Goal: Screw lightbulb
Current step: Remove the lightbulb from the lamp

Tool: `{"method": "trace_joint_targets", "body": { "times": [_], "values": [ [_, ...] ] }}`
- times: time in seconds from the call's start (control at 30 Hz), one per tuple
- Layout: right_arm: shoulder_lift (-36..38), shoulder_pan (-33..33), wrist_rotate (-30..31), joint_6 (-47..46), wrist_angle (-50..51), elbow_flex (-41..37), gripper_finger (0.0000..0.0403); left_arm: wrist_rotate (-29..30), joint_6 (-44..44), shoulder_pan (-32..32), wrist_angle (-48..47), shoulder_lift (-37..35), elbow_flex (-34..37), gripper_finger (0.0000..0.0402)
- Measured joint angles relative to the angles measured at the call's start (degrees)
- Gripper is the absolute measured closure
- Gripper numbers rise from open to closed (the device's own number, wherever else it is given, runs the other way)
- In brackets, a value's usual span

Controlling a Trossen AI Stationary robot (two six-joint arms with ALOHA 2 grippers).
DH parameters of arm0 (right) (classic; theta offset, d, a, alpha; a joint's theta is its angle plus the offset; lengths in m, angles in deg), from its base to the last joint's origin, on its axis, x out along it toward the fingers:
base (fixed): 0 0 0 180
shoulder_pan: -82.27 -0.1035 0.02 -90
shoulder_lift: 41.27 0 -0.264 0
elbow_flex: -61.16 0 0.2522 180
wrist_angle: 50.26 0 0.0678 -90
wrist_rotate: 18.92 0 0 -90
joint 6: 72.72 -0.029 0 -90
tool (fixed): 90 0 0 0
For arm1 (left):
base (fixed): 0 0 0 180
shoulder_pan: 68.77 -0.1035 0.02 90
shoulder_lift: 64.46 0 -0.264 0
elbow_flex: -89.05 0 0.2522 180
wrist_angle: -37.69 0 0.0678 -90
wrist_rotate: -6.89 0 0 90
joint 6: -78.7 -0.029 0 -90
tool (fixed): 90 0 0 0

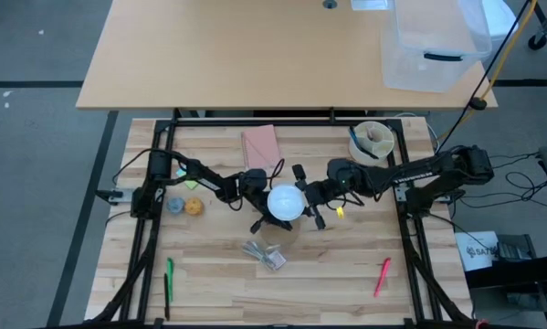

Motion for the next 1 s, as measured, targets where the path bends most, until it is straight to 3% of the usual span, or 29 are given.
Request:
{"method": "trace_joint_targets", "body": {
  "times": [0.27, 0.53, 0.8, 1.0],
  "values": [
    [-0.23, 2.12, -10.52, 0.97, -4.38, -0.26, 0.0264, -2.43, 0.15, 0.25, 0.31, -0.04, -0.04, 0.0383],
    [-0.24, 2.35, -12.64, 2.96, -6.00, -0.31, 0.0264, -6.84, 0.22, 0.24, -0.17, -0.01, -1.59, 0.0383],
    [-0.21, 2.27, -15.99, 5.22, -7.02, -0.31, 0.0264, -13.92, -1.69, 0.33, -9.97, 0.07, -7.15, 0.0383],
    [-0.20, 2.27, -16.72, 7.08, -7.34, -0.20, 0.0264, -17.49, -2.67, 0.09, -10.76, 0.09, -8.06, 0.0383]
  ]
}}
